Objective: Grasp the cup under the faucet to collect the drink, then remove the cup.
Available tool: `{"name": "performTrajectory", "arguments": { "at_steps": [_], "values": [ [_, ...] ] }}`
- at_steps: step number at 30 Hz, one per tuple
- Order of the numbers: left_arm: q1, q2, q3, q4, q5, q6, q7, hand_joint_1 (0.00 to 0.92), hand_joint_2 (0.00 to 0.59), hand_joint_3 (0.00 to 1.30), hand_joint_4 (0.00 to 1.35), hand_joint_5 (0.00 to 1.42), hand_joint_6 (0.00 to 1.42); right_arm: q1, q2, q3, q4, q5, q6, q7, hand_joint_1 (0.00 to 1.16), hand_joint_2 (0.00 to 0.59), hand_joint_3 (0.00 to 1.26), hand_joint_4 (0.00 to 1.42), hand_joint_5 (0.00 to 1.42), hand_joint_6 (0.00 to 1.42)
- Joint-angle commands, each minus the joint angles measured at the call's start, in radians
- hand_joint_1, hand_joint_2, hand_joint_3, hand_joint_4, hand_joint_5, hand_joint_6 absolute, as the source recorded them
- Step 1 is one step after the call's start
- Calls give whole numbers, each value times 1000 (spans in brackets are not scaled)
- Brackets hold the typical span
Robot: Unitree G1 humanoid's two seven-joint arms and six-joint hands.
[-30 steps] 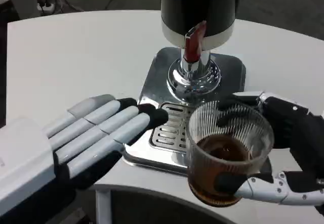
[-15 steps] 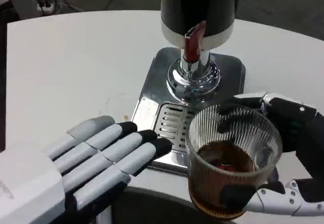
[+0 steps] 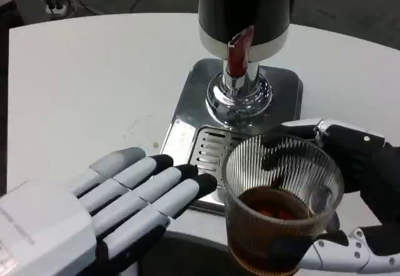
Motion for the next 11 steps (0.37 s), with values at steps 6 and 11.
{"name": "performTrajectory", "arguments": {
  "at_steps": [6,11],
  "values": [
    [34,6,7,-9,7,4,-19,0,75,0,0,0,0,-13,-13,2,-33,36,-2,14,881,125,911,997,1246,1270],
    [40,0,16,-13,3,2,-11,0,76,0,0,0,0,-11,-17,-1,-42,41,1,13,881,125,911,997,1246,1270]
  ]
}}
